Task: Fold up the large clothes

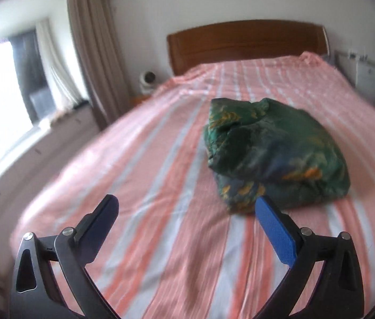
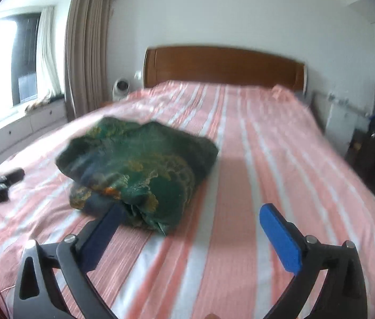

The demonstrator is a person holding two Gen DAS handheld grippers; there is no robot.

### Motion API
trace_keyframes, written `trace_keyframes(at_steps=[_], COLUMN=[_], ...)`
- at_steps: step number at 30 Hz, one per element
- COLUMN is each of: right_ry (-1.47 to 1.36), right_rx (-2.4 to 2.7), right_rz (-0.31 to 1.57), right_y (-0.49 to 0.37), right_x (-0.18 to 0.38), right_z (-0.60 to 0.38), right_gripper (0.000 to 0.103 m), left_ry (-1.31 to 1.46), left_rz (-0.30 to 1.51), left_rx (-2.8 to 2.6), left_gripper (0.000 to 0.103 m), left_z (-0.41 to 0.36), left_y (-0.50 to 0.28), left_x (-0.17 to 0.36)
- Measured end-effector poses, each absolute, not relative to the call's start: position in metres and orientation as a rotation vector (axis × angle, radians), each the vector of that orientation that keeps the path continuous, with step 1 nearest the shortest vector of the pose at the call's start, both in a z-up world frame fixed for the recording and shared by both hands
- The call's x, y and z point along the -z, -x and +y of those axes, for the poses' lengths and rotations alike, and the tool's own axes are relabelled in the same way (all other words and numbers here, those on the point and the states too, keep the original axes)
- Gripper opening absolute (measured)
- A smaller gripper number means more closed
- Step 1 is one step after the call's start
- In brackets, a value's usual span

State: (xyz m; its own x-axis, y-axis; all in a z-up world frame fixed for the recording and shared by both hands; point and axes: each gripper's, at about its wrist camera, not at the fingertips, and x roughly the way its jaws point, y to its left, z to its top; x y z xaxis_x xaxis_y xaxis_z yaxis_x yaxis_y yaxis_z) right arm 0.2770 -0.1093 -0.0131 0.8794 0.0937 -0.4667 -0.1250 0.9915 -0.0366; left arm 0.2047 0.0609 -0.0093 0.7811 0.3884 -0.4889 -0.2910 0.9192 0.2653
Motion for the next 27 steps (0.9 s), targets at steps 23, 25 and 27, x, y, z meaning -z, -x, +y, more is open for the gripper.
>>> trace_keyframes(at_steps=[23, 25, 27], right_ry=[0.087, 0.093, 0.096], right_rx=[-0.078, -0.076, -0.065], right_rz=[0.65, 0.691, 0.716], right_y=[-0.11, -0.094, -0.079], right_x=[0.018, 0.025, 0.029], right_z=[-0.111, -0.109, -0.108], right_gripper=[0.103, 0.103, 0.103], left_ry=[-0.207, -0.23, -0.238], left_rz=[0.682, 0.743, 0.748], left_rx=[-0.14, -0.126, -0.113], left_gripper=[0.103, 0.103, 0.103], left_z=[-0.022, -0.026, -0.029], left_y=[-0.048, -0.038, -0.024], left_x=[0.012, 0.019, 0.019])
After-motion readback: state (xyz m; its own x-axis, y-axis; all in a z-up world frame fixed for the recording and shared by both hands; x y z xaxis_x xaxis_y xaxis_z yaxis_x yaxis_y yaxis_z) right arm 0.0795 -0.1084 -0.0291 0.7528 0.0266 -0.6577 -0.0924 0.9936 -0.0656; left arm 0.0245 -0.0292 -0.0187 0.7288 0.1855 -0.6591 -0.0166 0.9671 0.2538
